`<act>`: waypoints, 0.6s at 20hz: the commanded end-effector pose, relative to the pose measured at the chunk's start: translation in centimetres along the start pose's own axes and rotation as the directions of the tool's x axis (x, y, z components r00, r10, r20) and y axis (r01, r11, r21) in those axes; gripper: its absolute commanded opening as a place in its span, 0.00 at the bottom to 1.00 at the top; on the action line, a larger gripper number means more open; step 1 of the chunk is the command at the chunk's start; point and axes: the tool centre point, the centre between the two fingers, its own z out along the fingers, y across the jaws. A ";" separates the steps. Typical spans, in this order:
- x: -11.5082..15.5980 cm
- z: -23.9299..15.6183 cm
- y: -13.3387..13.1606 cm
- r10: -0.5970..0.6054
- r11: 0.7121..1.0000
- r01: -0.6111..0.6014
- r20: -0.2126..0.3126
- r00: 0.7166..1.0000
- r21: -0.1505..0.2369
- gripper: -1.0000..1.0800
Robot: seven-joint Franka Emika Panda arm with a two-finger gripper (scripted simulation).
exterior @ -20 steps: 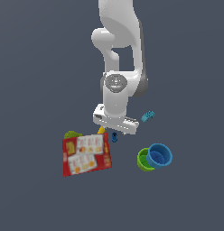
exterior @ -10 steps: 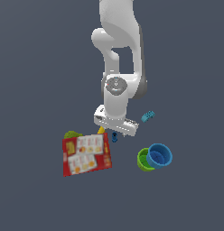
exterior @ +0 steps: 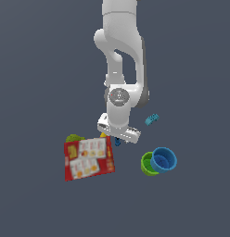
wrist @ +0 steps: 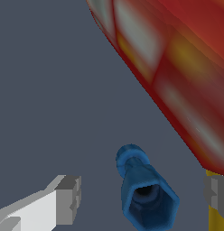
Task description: Pick up a designated object from a clutter of objects.
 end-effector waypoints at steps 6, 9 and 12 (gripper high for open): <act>0.1 1.3 0.0 0.001 1.000 -0.001 -0.001 1.000 0.001 0.00; 0.1 1.3 0.0 0.001 1.000 -0.001 -0.001 1.000 0.001 0.00; 0.1 1.3 0.0 0.001 1.000 -0.001 -0.001 1.000 0.001 0.00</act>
